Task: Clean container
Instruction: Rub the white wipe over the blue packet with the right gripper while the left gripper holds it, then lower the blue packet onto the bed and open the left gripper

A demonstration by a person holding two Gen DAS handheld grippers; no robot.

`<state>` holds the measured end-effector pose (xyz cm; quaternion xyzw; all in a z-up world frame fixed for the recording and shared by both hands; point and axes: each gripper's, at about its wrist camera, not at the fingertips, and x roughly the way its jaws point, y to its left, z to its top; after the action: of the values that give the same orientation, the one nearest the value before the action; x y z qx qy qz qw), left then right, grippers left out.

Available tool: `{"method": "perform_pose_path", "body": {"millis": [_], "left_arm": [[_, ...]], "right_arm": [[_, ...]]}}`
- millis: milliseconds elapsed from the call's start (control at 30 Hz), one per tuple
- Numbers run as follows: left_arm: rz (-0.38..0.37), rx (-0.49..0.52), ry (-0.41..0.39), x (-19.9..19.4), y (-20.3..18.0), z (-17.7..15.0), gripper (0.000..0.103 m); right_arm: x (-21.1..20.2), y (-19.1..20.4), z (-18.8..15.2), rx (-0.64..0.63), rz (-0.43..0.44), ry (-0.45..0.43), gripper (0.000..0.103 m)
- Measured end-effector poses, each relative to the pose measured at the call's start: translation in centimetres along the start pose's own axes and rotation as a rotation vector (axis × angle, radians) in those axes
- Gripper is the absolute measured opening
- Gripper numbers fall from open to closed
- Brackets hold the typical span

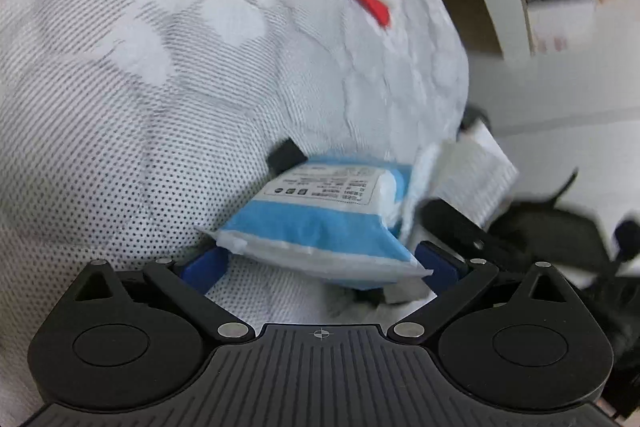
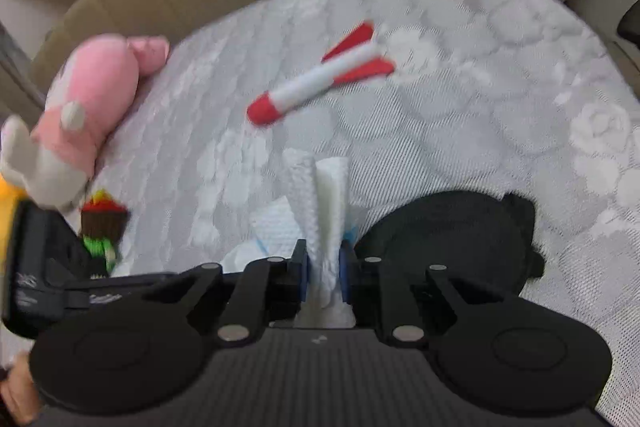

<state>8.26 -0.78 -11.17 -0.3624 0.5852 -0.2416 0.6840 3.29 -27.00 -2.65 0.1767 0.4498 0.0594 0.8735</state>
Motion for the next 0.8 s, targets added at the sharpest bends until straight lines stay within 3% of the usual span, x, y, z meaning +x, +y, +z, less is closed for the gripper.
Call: {"method": "perform_pose_path", "body": {"millis": [67, 100, 200, 233, 300, 367, 433, 500, 633, 800], "left_arm": [[0.002, -0.018, -0.005, -0.5, 0.4, 0.1, 0.089], [0.015, -0.01, -0.006, -0.8, 0.5, 0.2, 0.088], [0.094, 0.171, -0.016, -1.3, -1.9, -0.4, 0.078], [0.165, 0.308, -0.028, -1.2, -3.5, -1.1, 0.074], [0.379, 0.676, -0.09, -0.5, -6.9, -3.6, 0.07], [0.503, 0.909, -0.094, 0.1, -8.6, -6.0, 0.07], [0.481, 0.907, -0.019, 0.7, -8.5, -6.9, 0.071], [0.457, 0.851, 0.042, 1.1, -8.0, -7.1, 0.072], [0.474, 0.857, 0.03, 1.3, -8.3, -6.9, 0.079], [0.464, 0.828, 0.022, 1.5, -8.6, -6.7, 0.082]], "right_arm": [[-0.6, -0.6, 0.3, 0.03, 0.0, -0.044, 0.018], [-0.7, -0.7, 0.4, 0.037, -0.004, -0.059, 0.018], [-1.0, -0.9, 0.6, 0.044, 0.002, -0.101, 0.018], [-1.2, -0.8, 0.7, 0.043, 0.016, -0.118, 0.018], [-1.5, -0.5, 0.8, 0.036, 0.073, -0.141, 0.018], [-1.7, -0.1, 0.9, 0.026, 0.14, -0.159, 0.018], [-1.6, 0.3, 0.9, 0.016, 0.195, -0.155, 0.018], [-0.4, 0.7, 0.7, -0.001, 0.193, -0.077, 0.018], [1.7, 0.6, 0.2, -0.033, 0.057, 0.055, 0.018], [1.7, -1.2, 0.6, 0.006, -0.08, 0.048, 0.018]]}}
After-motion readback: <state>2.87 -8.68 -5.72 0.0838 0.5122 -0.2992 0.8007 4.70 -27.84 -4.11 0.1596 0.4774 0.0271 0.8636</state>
